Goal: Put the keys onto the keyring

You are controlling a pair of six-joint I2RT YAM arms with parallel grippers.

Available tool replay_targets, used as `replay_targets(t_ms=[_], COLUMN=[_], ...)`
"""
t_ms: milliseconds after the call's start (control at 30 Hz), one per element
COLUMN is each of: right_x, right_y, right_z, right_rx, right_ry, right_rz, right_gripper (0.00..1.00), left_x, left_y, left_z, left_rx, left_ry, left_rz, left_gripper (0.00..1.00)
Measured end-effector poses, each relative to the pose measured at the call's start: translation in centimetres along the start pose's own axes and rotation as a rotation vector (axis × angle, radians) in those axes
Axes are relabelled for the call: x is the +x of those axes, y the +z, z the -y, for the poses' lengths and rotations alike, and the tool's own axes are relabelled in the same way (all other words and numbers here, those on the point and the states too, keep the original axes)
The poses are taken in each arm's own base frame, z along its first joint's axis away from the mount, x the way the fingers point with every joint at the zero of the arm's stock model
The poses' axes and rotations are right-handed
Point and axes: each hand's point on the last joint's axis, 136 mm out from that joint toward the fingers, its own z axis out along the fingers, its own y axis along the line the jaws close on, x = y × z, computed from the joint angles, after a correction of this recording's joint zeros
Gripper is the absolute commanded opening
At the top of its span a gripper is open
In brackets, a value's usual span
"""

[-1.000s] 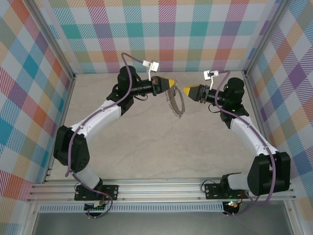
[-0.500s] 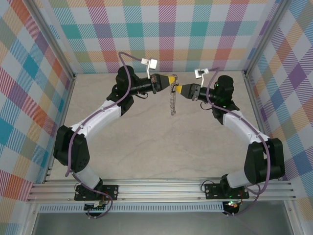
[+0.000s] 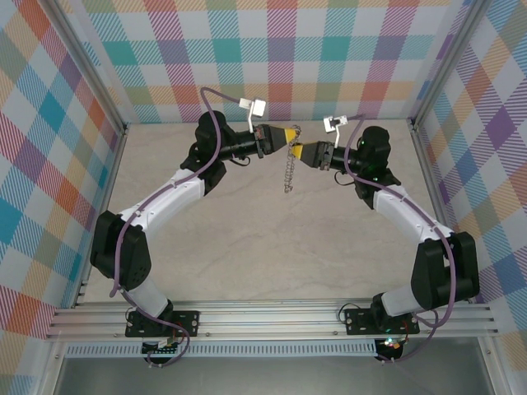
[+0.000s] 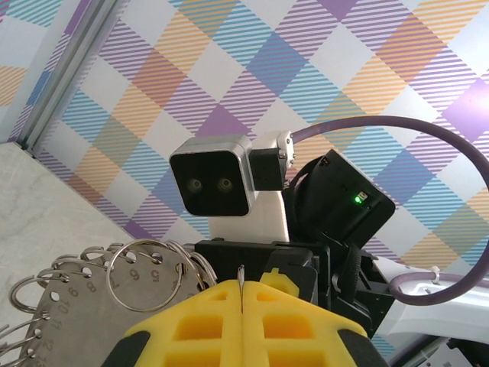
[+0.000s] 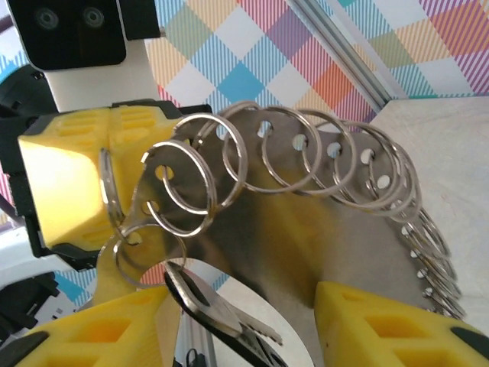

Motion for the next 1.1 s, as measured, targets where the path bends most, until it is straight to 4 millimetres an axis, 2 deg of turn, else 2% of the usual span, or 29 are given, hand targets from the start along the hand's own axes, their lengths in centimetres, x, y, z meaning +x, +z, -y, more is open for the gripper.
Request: replay_targets(t_ms=[267, 467, 667, 733, 767, 800, 833, 867, 1100], right_x=[0.1, 0.3, 0.6, 0.7, 0.6, 0.6, 0.5, 0.5, 0.2], right_y=[-0.1, -0.1, -0.1, -0.2, -0.2, -0.3, -0.3, -0.3, -0.5], right_z=[0.1, -0.7, -1.3, -1.7, -1.9, -2.0, -2.2, -2.2, -2.6], right_rx=[0.014, -0.02, -0.052, -0.065, -0.069, -0.07, -0.07, -0.071, -0.071], right_ry=[-0.019, -0.03, -0.037, -0.044, -0.049, -0.053, -0.063, -0.062, -0.084], right_rz=[-0.012, -0.032, -0.051, -0.058, -0.058, -0.056, -0.052, -0.052, -0.043], right_gripper=[0.33, 0.3, 0.13, 0.13, 0.17, 0.27, 0.41, 0.44, 0.34], left_x=[0.3, 0.5, 0.4, 0.4, 0.4, 0.4, 0.5, 0.5, 0.5], left_y=[0.1, 0.1, 0.1, 0.1, 0.1, 0.1, 0.1, 0.1, 0.2], left_z=[0.3, 0.5, 0.5, 0.4, 0.4, 0.4, 0.5, 0.5, 0.5], left_rx=[0.015, 0.023, 0.022, 0.018, 0.019, 0.019, 0.022, 0.023, 0.024], left_ry=[-0.001, -0.001, -0.001, -0.001, -0.001, 0.0, -0.001, -0.001, -0.002], left_rz=[-0.014, -0.021, -0.02, -0.018, -0.018, -0.018, -0.021, -0.021, -0.024], left_gripper=[0.0, 0.0, 0.0, 0.0, 0.0, 0.0, 0.0, 0.0, 0.0])
